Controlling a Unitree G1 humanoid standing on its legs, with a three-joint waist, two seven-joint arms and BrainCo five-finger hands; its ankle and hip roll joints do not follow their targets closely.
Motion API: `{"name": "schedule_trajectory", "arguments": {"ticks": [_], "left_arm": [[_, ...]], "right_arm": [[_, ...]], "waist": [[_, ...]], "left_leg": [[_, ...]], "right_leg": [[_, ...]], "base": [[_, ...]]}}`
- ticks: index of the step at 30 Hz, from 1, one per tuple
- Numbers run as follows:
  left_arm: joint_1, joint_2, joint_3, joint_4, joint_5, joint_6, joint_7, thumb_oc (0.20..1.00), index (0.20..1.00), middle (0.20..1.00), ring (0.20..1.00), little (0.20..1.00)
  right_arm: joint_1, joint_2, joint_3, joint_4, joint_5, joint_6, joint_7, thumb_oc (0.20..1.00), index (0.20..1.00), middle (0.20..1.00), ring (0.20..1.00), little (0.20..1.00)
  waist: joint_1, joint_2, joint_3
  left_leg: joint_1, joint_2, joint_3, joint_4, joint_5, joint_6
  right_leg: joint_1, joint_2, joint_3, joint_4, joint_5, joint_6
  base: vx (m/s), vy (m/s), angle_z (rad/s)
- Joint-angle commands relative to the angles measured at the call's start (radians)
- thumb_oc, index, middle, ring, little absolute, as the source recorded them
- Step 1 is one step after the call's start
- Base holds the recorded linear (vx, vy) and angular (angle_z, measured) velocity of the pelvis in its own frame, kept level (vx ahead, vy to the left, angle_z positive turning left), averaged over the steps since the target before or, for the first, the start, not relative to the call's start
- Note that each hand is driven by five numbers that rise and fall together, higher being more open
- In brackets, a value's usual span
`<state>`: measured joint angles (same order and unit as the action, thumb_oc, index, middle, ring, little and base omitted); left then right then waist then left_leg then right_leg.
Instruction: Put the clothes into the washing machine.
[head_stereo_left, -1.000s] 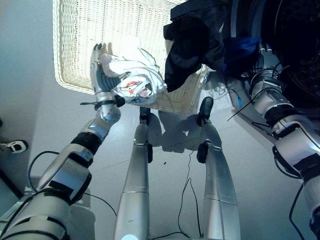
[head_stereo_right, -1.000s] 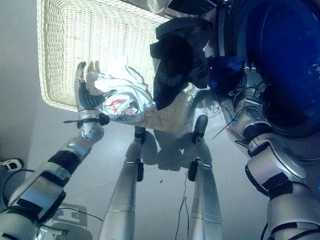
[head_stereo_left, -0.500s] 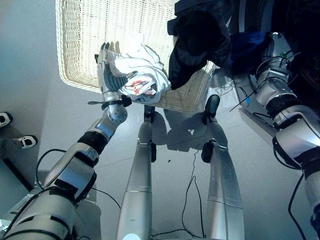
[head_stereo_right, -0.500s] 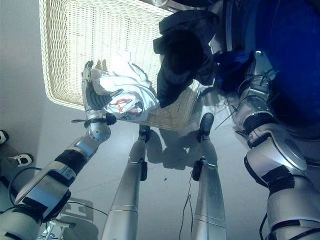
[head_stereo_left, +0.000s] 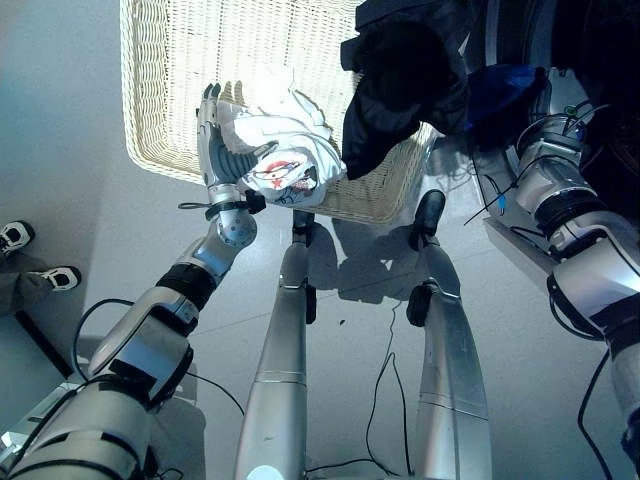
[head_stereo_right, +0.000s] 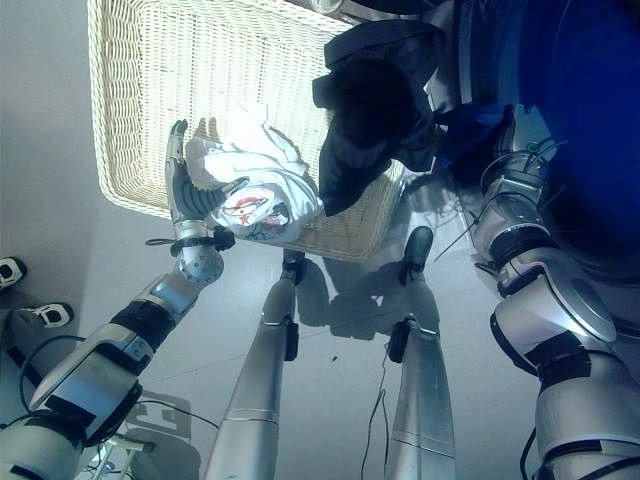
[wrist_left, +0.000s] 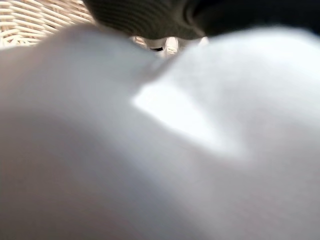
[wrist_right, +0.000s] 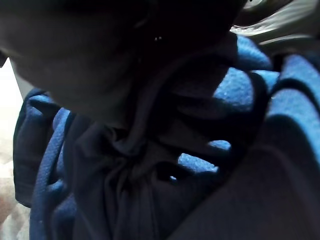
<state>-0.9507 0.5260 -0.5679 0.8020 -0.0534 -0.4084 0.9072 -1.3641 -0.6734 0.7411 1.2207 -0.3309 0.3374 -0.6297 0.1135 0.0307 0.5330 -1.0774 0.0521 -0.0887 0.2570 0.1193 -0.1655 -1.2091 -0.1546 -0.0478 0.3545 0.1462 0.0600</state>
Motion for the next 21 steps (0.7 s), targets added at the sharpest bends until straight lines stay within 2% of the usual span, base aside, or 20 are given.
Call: {"name": "schedule_trajectory", "arguments": {"ticks": [1, 4, 6, 7, 12, 13, 15, 17, 18, 21], "left_arm": [[0.020, -0.024, 0.052, -0.051, 0.019, -0.036, 0.037, 1.000, 1.000, 1.000, 1.000, 1.000], [0.025, -0.023, 0.055, -0.056, 0.021, -0.035, 0.038, 1.000, 1.000, 1.000, 1.000, 1.000], [0.029, -0.021, 0.059, -0.056, 0.019, -0.038, 0.034, 1.000, 1.000, 1.000, 1.000, 1.000], [0.032, -0.021, 0.059, -0.056, 0.020, -0.039, 0.035, 1.000, 1.000, 1.000, 1.000, 1.000], [0.061, -0.023, 0.080, -0.075, 0.037, -0.037, 0.042, 1.000, 1.000, 1.000, 1.000, 1.000], [0.081, -0.025, 0.099, -0.088, 0.049, -0.033, 0.046, 1.000, 1.000, 1.000, 1.000, 1.000], [0.085, -0.025, 0.103, -0.089, 0.051, -0.034, 0.046, 1.000, 1.000, 1.000, 1.000, 1.000], [0.095, -0.026, 0.109, -0.093, 0.056, -0.034, 0.051, 1.000, 1.000, 1.000, 1.000, 1.000], [0.105, -0.026, 0.113, -0.098, 0.057, -0.033, 0.052, 1.000, 1.000, 1.000, 1.000, 1.000], [0.106, -0.026, 0.115, -0.098, 0.057, -0.030, 0.058, 1.000, 1.000, 1.000, 1.000, 1.000]], "right_arm": [[0.037, -0.042, 0.022, -0.001, 0.129, -0.020, -0.053, 0.200, 0.200, 0.200, 0.200, 0.200], [0.046, -0.042, -0.011, -0.014, 0.218, -0.043, -0.073, 0.200, 0.200, 0.200, 0.200, 0.200], [0.059, -0.039, -0.078, -0.027, 0.391, -0.112, -0.106, 0.200, 0.200, 0.200, 0.200, 0.200], [0.062, -0.040, -0.094, -0.031, 0.421, -0.128, -0.111, 0.200, 0.200, 0.200, 0.200, 0.200], [0.124, -0.024, -0.241, -0.109, 0.726, -0.284, -0.133, 0.200, 0.200, 0.200, 0.200, 0.200], [0.162, -0.009, -0.339, -0.148, 0.896, -0.384, -0.108, 0.200, 0.200, 0.200, 0.200, 0.200], [0.168, -0.006, -0.356, -0.151, 0.917, -0.402, -0.115, 0.200, 0.200, 0.200, 0.200, 0.200], [0.186, -0.004, -0.395, -0.166, 0.991, -0.448, -0.106, 0.200, 0.200, 0.200, 0.200, 0.200], [0.214, 0.003, -0.440, -0.180, 1.067, -0.497, -0.089, 0.200, 0.200, 0.200, 0.200, 0.200], [0.235, 0.012, -0.475, -0.200, 1.129, -0.536, -0.075, 0.200, 0.200, 0.200, 0.200, 0.200]], "waist": [[-0.027, 0.087, -0.013], [-0.028, 0.086, -0.013], [-0.030, 0.085, -0.013], [-0.030, 0.085, -0.013], [-0.038, 0.078, -0.013], [-0.045, 0.075, -0.013], [-0.045, 0.074, -0.013], [-0.047, 0.071, -0.013], [-0.048, 0.070, -0.013], [-0.054, 0.066, -0.013]], "left_leg": [[-0.032, -0.134, 0.055, 0.003, 0.010, 0.124], [-0.034, -0.134, 0.054, 0.006, 0.008, 0.124], [-0.032, -0.134, 0.053, 0.007, 0.005, 0.122], [-0.032, -0.134, 0.054, 0.007, 0.004, 0.122], [-0.031, -0.130, 0.056, 0.014, -0.006, 0.118], [-0.030, -0.126, 0.058, 0.018, -0.015, 0.115], [-0.028, -0.126, 0.059, 0.019, -0.018, 0.114], [-0.026, -0.123, 0.059, 0.017, -0.019, 0.114], [-0.023, -0.120, 0.059, 0.017, -0.019, 0.113], [-0.023, -0.117, 0.058, 0.014, -0.021, 0.109]], "right_leg": [[0.019, 0.081, -0.139, -0.011, 0.012, 0.055], [0.017, 0.083, -0.136, -0.008, 0.012, 0.054], [0.018, 0.082, -0.135, -0.011, 0.013, 0.056], [0.019, 0.082, -0.135, -0.012, 0.013, 0.056], [0.019, 0.084, -0.129, -0.011, 0.010, 0.058], [0.017, 0.087, -0.124, -0.007, 0.003, 0.057], [0.018, 0.087, -0.123, -0.007, 0.002, 0.057], [0.018, 0.087, -0.124, -0.002, 0.000, 0.057], [0.019, 0.086, -0.123, 0.002, -0.001, 0.058], [0.019, 0.087, -0.119, 0.000, -0.001, 0.059]], "base": [[0.00, 0.000, 0.00], [0.00, 0.000, 0.00], [0.00, 0.000, 0.00], [0.00, 0.000, 0.00], [0.00, 0.006, 0.00], [0.00, 0.000, 0.00], [0.00, 0.000, 0.00], [0.00, 0.000, 0.00], [0.00, 0.000, 0.00], [0.00, 0.000, 0.00]]}}
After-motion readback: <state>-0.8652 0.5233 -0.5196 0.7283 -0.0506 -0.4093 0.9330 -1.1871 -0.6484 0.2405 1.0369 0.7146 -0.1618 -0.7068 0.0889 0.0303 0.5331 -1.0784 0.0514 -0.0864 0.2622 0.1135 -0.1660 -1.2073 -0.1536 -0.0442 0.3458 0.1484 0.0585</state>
